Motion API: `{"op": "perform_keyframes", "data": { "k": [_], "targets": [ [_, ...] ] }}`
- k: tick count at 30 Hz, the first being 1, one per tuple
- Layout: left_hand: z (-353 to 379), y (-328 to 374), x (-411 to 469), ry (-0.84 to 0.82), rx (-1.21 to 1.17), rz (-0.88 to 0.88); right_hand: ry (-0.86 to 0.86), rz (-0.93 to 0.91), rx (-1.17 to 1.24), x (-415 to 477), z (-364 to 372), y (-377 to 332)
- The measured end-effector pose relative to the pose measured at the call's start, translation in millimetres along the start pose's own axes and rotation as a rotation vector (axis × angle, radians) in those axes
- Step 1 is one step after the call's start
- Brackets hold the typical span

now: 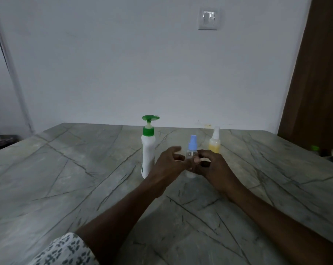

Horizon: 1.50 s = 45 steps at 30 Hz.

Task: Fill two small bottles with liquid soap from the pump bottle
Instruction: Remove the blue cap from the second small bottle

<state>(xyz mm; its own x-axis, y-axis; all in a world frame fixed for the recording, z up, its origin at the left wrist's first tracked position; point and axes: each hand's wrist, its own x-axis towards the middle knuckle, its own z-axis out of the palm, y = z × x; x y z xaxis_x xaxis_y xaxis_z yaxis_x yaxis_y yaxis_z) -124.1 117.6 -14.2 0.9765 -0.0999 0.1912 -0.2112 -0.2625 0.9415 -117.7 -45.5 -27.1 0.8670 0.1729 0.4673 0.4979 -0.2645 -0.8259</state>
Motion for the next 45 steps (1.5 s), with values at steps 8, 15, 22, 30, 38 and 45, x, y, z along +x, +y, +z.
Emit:
{"op": "perform_keyframes", "data": {
  "k": [8, 15, 22, 30, 38, 45],
  "targets": [
    [3, -7, -4, 0.107, -0.029, 0.077, -0.014, 0.008, -0.058, 1, -2, -5],
    [3, -2, -3, 0.248, 0.292, 0.135, 0.189, 0.011, -0.036, 8, -5, -20],
    [1, 1, -5, 0.243, 0.354, 0.16, 0.136, 0.036, -0.05, 9, 1, -14],
    [8, 6, -8, 0.207, 0.365, 0.209, 0.159, 0.03, -0.039, 7, 11, -16],
    [5, 3, -7, 0.205, 0.339, 0.188, 0.05, 0.064, 0.135, 9, 8, -14],
    [7, 4, -8, 0.204, 0.364, 0.187, 0.106, 0.017, 0.095, 6, 10, -14]
  ]
}}
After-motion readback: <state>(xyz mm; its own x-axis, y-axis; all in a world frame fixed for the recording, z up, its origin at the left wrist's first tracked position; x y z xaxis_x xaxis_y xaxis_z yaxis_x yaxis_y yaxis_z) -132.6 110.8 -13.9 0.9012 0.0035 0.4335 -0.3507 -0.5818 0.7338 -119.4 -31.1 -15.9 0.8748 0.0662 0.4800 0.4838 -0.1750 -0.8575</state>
